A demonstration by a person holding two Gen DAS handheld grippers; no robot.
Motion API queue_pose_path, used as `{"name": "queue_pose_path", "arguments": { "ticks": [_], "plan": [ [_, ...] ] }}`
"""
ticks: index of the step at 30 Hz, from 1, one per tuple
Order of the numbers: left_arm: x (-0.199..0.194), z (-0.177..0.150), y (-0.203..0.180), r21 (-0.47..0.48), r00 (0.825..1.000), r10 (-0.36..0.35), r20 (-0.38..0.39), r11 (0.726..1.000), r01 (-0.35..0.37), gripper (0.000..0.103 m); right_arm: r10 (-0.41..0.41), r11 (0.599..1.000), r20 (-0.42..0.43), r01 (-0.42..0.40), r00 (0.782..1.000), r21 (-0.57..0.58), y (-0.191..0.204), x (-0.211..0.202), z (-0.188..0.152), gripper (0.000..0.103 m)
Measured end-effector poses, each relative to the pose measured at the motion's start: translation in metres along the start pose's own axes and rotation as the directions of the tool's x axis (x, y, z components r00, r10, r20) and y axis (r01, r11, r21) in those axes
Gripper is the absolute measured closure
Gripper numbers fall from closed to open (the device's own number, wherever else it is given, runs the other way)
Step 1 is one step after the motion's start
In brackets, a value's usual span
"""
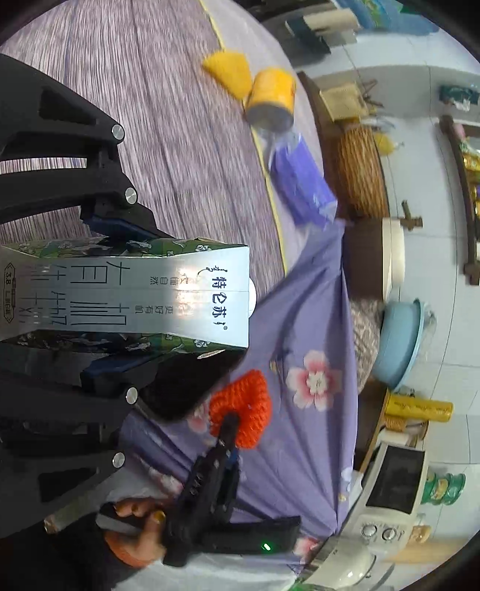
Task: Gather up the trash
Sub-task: 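Carry carton and orange net over the black bin and open both tools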
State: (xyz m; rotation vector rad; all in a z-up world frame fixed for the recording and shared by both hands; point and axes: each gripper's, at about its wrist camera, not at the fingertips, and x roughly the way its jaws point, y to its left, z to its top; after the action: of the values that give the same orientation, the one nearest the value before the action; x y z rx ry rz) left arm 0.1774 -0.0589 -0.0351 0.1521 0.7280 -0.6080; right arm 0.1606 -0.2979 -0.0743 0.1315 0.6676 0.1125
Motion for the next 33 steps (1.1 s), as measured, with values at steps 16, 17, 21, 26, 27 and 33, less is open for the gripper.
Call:
{"name": "queue_pose_path", "arguments": {
  "ticks": [16, 17, 21, 26, 27, 33],
  "plan": [
    [0.061, 0.001, -0.074, 0.01, 0.996, -0.089, -0.025, 0.996, 0.089, 0.052, -0.077, 0.986, -0.257, 0.111, 0.963, 0.123, -0.08, 0.101, -0.073, 0.08],
    [0.065, -0.001, -0.077, 0.013, 0.996, -0.089, -0.032, 0.996, 0.089, 0.052, -0.077, 0.986, -0.261, 0.113, 0.962, 0.126, -0.081, 0.104, -0.073, 0.077],
    [0.079, -0.005, -0.085, 0.015, 0.993, -0.099, -0.058, 0.995, 0.1, 0.052, -0.091, 0.983, -0.258, 0.128, 0.962, 0.13, -0.083, 0.11, -0.074, 0.053],
    [0.089, -0.009, -0.089, 0.012, 0.992, -0.107, -0.074, 0.994, 0.108, 0.052, -0.12, 0.981, -0.232, 0.152, 0.965, 0.122, -0.083, 0.098, -0.072, 0.046],
    [0.09, -0.009, -0.09, 0.011, 0.991, -0.109, -0.076, 0.994, 0.11, 0.052, -0.122, 0.98, -0.228, 0.154, 0.966, 0.129, -0.085, 0.094, -0.071, 0.046],
    [0.107, -0.011, -0.097, 0.02, 0.988, -0.12, -0.096, 0.992, 0.122, 0.052, -0.177, 0.969, -0.174, 0.203, 0.969, 0.14, -0.095, 0.06, -0.067, 0.034]
  ]
}}
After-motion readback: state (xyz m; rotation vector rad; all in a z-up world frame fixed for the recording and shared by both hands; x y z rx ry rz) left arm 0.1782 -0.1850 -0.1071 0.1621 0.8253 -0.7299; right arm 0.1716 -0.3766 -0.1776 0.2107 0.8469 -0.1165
